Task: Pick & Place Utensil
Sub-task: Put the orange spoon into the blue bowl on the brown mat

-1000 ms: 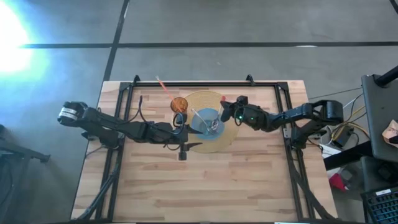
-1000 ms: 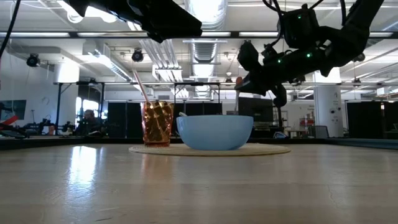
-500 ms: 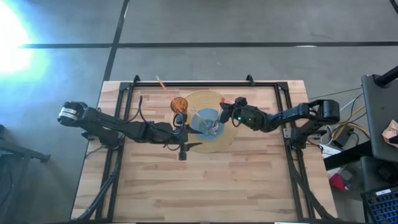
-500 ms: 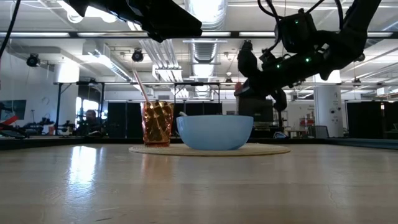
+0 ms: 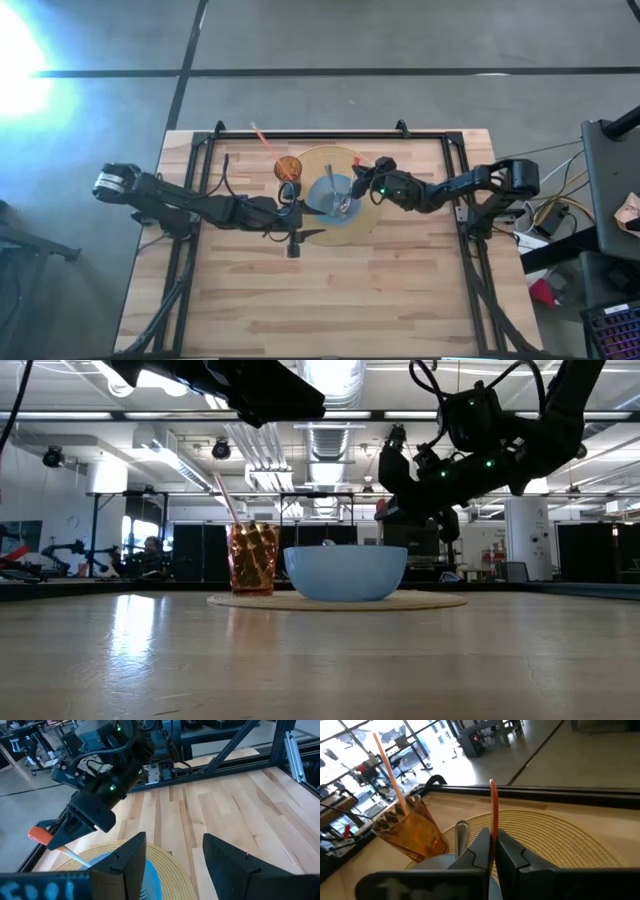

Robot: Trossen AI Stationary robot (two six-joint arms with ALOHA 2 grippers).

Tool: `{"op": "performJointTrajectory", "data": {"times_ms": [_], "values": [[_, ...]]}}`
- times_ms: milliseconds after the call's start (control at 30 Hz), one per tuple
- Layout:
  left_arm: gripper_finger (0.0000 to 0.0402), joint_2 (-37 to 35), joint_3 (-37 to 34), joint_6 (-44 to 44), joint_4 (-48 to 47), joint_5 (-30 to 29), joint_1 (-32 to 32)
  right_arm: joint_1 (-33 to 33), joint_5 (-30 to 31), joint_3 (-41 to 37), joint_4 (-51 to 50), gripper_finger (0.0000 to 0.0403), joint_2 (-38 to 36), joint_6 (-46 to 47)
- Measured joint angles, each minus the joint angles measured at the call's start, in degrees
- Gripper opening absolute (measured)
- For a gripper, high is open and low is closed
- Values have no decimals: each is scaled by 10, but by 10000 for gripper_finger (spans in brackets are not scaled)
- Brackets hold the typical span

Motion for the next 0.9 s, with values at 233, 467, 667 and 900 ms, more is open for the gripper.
{"op": "performJointTrajectory", "data": {"times_ms": [233,467,667,900], "values": [[191,0,0,0,0,0,0,0,4,0,0,9,9,-18],[191,0,0,0,0,0,0,0,6,-1,-11,31,12,-40],[191,0,0,0,0,0,0,1,4,-1,-14,56,12,-61],[191,0,0,0,0,0,0,1,4,-1,-16,72,12,-68]]}}
